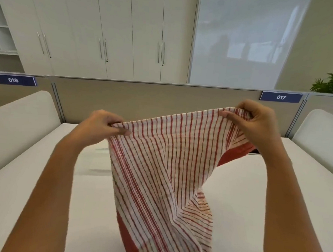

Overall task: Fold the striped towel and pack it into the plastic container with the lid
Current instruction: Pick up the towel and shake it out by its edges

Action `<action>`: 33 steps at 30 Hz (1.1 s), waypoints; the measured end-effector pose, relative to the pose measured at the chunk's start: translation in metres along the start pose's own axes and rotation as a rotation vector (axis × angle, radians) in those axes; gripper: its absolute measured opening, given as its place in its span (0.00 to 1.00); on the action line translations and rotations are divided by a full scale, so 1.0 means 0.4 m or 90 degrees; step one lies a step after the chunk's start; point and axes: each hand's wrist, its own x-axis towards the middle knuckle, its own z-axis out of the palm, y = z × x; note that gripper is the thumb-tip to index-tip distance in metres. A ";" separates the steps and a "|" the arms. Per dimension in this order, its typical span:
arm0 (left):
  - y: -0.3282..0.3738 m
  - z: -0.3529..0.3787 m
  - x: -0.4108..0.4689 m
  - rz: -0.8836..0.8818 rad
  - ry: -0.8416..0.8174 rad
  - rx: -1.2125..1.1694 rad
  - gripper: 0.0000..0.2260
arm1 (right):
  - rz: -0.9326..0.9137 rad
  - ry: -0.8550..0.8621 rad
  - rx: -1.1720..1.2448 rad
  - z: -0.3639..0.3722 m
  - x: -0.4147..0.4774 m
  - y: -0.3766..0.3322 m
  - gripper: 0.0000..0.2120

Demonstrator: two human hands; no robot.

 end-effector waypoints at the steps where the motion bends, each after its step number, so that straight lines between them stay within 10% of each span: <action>1: -0.022 -0.018 -0.012 -0.024 0.026 -0.017 0.02 | -0.010 -0.003 -0.013 -0.011 -0.002 0.010 0.19; 10: -0.155 -0.103 -0.077 -0.033 0.344 -0.278 0.05 | -0.015 0.065 -0.073 -0.080 -0.037 0.087 0.06; 17: -0.188 -0.106 -0.082 0.070 0.219 -0.675 0.12 | 0.103 0.104 0.476 -0.094 -0.055 0.034 0.03; 22: -0.132 0.006 -0.004 -0.190 0.390 -0.206 0.18 | 0.279 0.194 -0.029 0.011 -0.026 0.054 0.12; 24: -0.093 0.031 0.018 -0.211 0.437 -0.206 0.18 | 0.282 0.226 -0.002 0.048 -0.019 0.024 0.06; 33: 0.178 0.174 0.040 -0.135 0.166 -0.525 0.07 | 0.311 -0.046 0.547 0.211 -0.028 -0.187 0.04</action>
